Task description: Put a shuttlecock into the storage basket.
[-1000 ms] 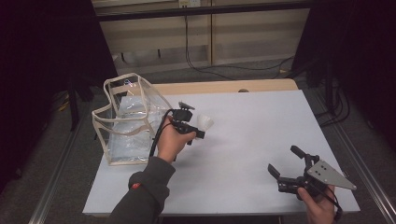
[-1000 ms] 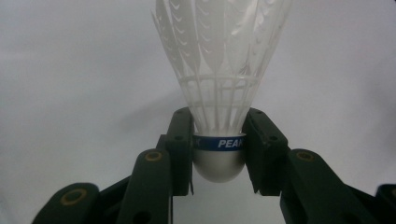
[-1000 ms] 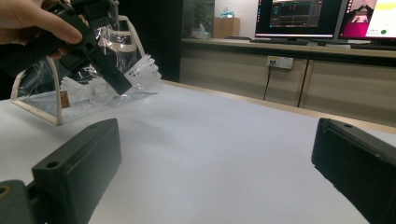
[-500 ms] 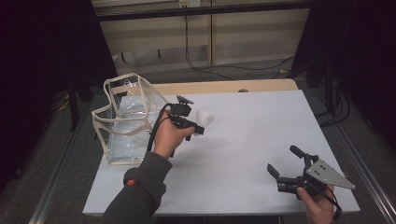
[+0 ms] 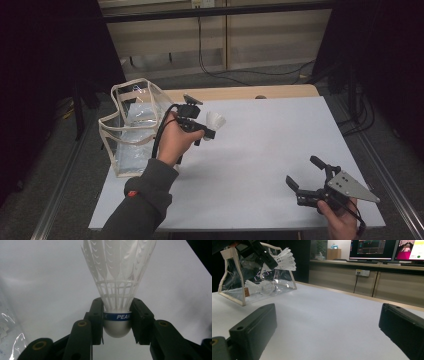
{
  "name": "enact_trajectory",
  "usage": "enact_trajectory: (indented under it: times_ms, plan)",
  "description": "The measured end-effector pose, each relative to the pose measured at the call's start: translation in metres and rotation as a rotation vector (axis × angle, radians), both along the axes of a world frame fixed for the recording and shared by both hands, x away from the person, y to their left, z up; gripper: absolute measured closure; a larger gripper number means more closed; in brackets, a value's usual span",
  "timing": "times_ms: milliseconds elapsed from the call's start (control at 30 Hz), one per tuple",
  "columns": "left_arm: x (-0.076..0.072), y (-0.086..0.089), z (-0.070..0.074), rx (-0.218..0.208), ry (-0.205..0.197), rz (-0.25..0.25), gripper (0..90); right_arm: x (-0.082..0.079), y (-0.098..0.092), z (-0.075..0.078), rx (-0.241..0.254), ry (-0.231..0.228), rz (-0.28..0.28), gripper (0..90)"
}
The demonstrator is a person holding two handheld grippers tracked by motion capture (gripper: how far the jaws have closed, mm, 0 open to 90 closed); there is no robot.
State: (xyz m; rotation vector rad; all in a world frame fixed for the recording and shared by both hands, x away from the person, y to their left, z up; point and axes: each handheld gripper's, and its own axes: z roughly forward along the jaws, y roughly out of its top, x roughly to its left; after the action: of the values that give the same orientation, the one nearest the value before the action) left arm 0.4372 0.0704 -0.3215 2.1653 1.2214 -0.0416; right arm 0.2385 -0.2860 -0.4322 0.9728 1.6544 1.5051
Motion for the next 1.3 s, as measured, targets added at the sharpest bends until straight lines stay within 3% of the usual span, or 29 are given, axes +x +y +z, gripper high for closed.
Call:
enact_trajectory:
  times_ms: [400,1300]
  plan:
    - [0.001,0.002,0.009,0.014,0.004,0.006,65.3,0.0,-0.001,0.0,0.002,0.002,-0.002,1.6]
    - [0.002,0.013,0.037,-0.003,-0.007,0.016,65.3,-0.002,-0.002,0.001,0.0,-0.006,-0.009,1.6]
